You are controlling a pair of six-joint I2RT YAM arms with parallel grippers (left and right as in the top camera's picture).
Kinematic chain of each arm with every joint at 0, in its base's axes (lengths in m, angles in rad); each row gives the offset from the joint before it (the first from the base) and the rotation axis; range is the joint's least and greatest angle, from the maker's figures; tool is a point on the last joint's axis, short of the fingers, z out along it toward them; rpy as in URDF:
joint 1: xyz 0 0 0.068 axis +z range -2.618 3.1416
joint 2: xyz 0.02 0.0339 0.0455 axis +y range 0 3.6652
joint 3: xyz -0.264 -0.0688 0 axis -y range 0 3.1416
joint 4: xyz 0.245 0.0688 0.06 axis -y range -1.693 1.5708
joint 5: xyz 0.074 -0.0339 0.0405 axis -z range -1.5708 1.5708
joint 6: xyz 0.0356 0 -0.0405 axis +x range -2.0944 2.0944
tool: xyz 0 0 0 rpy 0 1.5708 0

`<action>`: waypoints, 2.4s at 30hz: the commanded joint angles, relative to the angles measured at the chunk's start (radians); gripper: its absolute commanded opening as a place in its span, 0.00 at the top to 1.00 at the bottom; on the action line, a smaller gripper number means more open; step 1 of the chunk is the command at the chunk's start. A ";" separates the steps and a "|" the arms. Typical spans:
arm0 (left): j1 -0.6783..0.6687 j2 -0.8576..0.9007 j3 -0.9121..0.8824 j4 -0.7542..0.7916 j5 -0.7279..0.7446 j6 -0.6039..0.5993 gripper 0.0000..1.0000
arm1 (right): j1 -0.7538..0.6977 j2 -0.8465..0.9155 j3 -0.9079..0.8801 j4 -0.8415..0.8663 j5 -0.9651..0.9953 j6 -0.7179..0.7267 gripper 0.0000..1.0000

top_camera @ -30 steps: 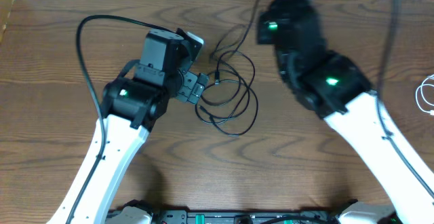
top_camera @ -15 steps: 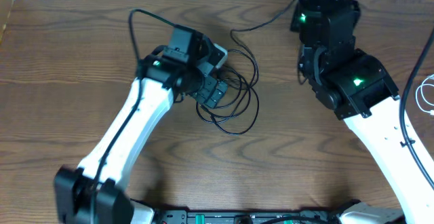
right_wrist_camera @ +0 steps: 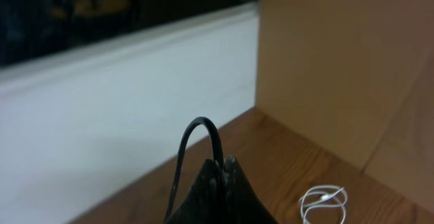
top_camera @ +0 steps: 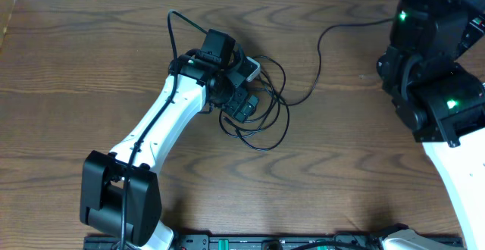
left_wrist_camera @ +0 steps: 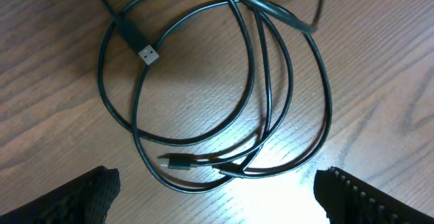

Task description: Untangle cables

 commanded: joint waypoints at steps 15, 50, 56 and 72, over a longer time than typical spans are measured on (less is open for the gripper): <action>0.001 -0.297 -0.007 -0.002 0.061 -0.001 0.04 | -0.203 0.188 0.005 -0.157 -0.892 -0.137 0.73; 0.001 -0.534 -0.007 -0.077 0.061 -0.031 0.03 | 0.080 0.664 -0.036 -0.383 -1.238 -0.978 0.15; 0.001 -0.534 -0.007 -0.077 0.061 -0.032 0.03 | 0.126 0.704 -0.036 -0.338 -1.237 -0.979 0.14; 0.001 -0.534 -0.007 -0.078 0.061 -0.032 0.03 | 0.166 0.713 -0.042 -0.302 -1.247 -0.977 0.20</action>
